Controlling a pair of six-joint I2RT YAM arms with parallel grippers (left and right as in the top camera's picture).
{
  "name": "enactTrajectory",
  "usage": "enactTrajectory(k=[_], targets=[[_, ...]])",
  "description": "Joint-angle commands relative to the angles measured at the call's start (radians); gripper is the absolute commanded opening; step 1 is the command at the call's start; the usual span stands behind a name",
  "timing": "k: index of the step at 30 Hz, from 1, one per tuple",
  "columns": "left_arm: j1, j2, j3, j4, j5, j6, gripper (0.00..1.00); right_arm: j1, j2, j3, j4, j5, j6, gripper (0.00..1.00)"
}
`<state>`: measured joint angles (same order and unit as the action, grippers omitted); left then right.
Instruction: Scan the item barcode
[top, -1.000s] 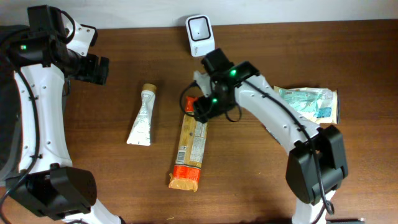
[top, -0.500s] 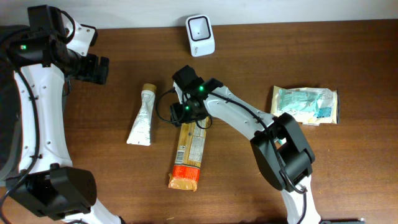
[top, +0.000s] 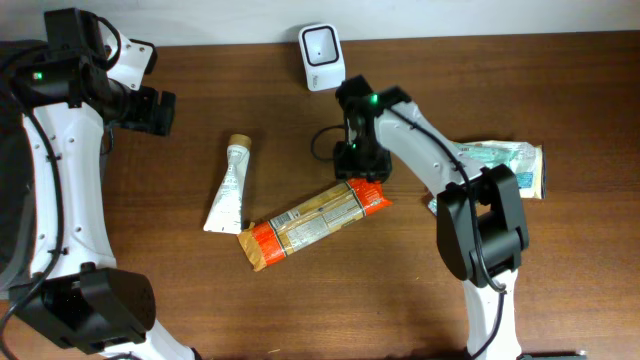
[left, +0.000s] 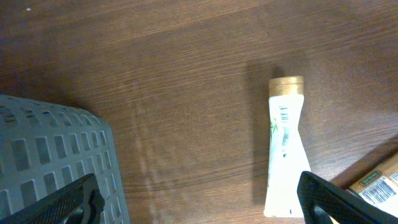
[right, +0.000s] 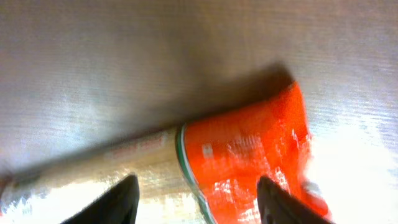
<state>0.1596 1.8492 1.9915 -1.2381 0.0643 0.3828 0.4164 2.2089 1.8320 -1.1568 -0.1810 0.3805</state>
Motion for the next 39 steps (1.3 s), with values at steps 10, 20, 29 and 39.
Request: enactTrajectory(k=[10, 20, 29, 39], targets=[[0.007, -0.016, 0.006, 0.002, 0.010, 0.016, 0.99, -0.235, 0.010, 0.220, -0.253, -0.243, -0.584, 0.90], [0.007, -0.016, 0.006, 0.002, 0.010, 0.016, 0.99, -0.241, 0.010, -0.072, -0.078, -0.348, -0.717, 0.99], [0.007, -0.016, 0.006, 0.002, 0.010, 0.016, 0.99, -0.240, 0.010, -0.080, -0.068, -0.364, -0.717, 0.99], [0.007, -0.016, 0.006, 0.002, 0.010, 0.016, 0.99, -0.209, 0.010, -0.270, 0.048, -0.529, -0.769, 0.99]])
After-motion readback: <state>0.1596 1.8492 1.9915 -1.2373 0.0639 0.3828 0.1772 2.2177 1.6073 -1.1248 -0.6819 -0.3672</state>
